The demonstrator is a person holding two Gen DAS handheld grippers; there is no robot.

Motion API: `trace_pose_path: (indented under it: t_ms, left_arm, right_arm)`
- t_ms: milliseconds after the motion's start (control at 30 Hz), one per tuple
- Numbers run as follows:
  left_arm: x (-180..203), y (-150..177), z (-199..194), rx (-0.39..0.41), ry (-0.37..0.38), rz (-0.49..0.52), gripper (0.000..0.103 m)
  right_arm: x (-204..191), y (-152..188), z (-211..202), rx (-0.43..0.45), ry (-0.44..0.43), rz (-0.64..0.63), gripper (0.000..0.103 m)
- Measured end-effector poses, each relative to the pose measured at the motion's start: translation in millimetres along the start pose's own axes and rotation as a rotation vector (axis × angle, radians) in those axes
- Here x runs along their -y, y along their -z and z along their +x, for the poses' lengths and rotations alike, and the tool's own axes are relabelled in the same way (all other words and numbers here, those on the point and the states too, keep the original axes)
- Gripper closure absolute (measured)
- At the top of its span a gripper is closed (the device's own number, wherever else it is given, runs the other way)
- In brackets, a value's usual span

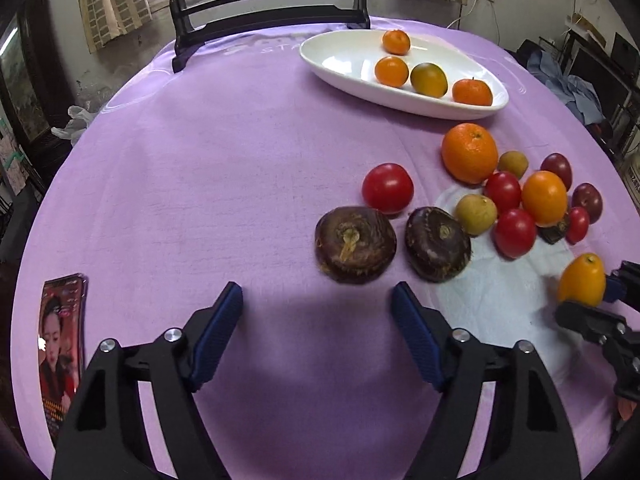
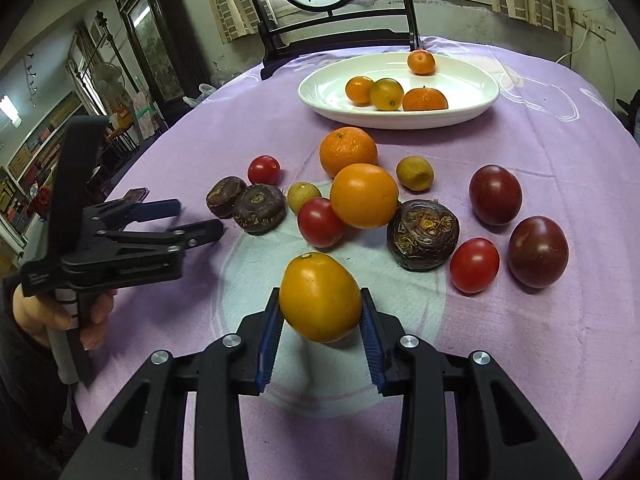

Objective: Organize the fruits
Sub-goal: 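Grasp a yellow tomato with the right tool while the left tool grasps a dark brown fruit, then carry both fruits onto the white plate and open both tools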

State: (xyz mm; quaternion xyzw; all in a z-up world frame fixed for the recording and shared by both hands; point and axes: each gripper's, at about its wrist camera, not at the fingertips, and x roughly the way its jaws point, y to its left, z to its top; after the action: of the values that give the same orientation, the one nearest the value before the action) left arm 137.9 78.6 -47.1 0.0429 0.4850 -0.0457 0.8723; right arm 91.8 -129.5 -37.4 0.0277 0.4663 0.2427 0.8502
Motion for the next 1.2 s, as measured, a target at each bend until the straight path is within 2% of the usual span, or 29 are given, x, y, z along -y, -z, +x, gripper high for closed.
trace_pose_path:
  t_ms: [100, 133, 167, 200, 333, 433, 500, 633, 767, 833, 967, 1100, 1200]
  left_arm:
    - [5, -7, 5, 0.015, 0.003, 0.001, 0.030]
    - [7, -9, 6, 0.023, 0.010, 0.010, 0.039]
    - [9, -12, 6, 0.029, 0.027, 0.019, 0.056]
    - [11, -13, 4, 0.028, 0.050, 0.023, 0.061]
    - [16, -9, -7, 0.037, 0.081, 0.019, 0.062]
    - [14, -9, -23, 0.042, 0.141, -0.012, 0.062]
    - [15, -14, -41, 0.079, 0.171, -0.014, 0.062]
    - [25, -39, -74, 0.182, 0.182, 0.014, 0.062]
    - [38, -80, -82, 0.244, 0.155, 0.028, 0.062]
    - [43, -105, -74, 0.249, 0.154, 0.015, 0.062]
    - [45, -148, -39, 0.232, 0.082, -0.040, 0.062]
    - [39, -181, 14, 0.148, 0.044, -0.101, 0.062]
    - [38, -195, 50, 0.097, -0.003, -0.102, 0.062]
  right_arm:
    - [0, 1, 1, -0.004, -0.001, -0.002, 0.065]
    - [0, 1, 2, -0.005, -0.001, -0.001, 0.065]
    - [0, 1, 1, -0.005, 0.000, 0.000, 0.065]
    - [1, 1, 0, -0.001, 0.000, 0.000, 0.065]
    - [1, 1, -7, 0.024, -0.008, -0.004, 0.065]
    - [3, -1, -17, 0.045, -0.012, -0.009, 0.065]
    - [5, -7, -29, 0.075, -0.003, -0.018, 0.065]
    - [12, -29, -54, 0.150, 0.018, -0.034, 0.065]
    - [17, -65, -65, 0.226, 0.085, -0.067, 0.065]
    - [21, -85, -61, 0.247, 0.116, -0.081, 0.065]
    - [33, -130, -33, 0.253, 0.208, -0.109, 0.065]
    - [59, -165, 9, 0.189, 0.261, -0.075, 0.065]
    - [79, -180, 41, 0.124, 0.272, -0.036, 0.065]
